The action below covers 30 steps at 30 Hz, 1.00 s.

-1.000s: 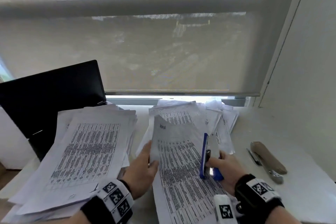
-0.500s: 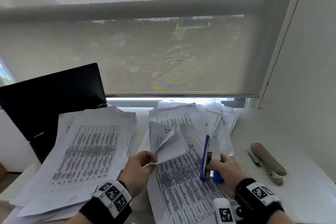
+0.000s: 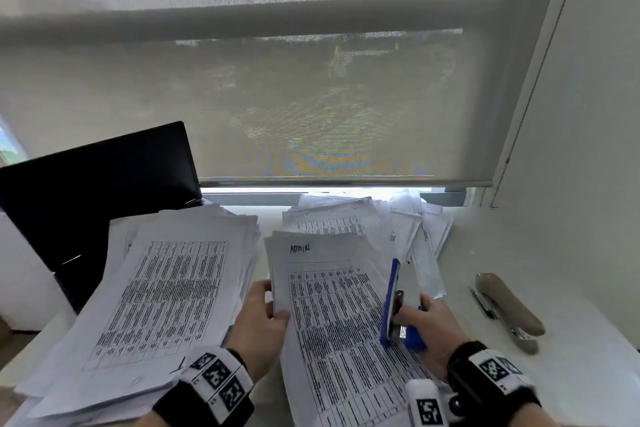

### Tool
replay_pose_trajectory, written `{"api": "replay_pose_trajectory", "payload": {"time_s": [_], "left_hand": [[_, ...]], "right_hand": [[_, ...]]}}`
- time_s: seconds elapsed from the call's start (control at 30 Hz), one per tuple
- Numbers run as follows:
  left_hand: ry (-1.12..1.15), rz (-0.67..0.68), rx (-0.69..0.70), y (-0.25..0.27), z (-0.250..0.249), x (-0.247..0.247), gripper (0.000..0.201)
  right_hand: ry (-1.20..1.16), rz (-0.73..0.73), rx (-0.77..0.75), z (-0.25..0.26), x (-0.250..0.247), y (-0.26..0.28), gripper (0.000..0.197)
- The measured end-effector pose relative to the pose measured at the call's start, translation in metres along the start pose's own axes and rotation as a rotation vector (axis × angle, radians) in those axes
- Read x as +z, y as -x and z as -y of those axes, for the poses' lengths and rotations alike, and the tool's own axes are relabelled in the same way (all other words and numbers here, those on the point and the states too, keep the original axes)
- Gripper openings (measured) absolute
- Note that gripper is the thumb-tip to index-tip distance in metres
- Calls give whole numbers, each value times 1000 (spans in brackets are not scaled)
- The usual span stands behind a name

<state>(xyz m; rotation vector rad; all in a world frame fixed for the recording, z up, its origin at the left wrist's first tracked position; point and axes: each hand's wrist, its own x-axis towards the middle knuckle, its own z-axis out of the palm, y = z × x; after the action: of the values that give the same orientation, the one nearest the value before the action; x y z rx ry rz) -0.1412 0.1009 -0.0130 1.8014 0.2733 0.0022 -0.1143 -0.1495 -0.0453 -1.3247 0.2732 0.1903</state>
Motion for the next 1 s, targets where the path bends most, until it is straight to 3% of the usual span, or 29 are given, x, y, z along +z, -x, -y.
{"api": "replay_pose_trajectory", "payload": {"time_s": [0.17,0.27,0.4,0.57,0.8,1.0], "left_hand": [[-4,-76,12,-2,1,4,31],[-32,-101,52,-3,0,6,23],[6,-134,75,-5,3,9,27],[148,-166,85,-5,5,10,27],[314,-125,70,-6,9,10,29],[323,-44,55,-9,15,5,37]], "right_hand": [[-9,-16,4,0,1,0,18],[-9,-15,0,1,3,1,29],[16,-4,-7,-1,0,-2,14],[28,-11,2,-1,-1,-3,15],[14,-18,11,-2,-1,-4,17],[-25,22,-15,0,0,-1,20]]}}
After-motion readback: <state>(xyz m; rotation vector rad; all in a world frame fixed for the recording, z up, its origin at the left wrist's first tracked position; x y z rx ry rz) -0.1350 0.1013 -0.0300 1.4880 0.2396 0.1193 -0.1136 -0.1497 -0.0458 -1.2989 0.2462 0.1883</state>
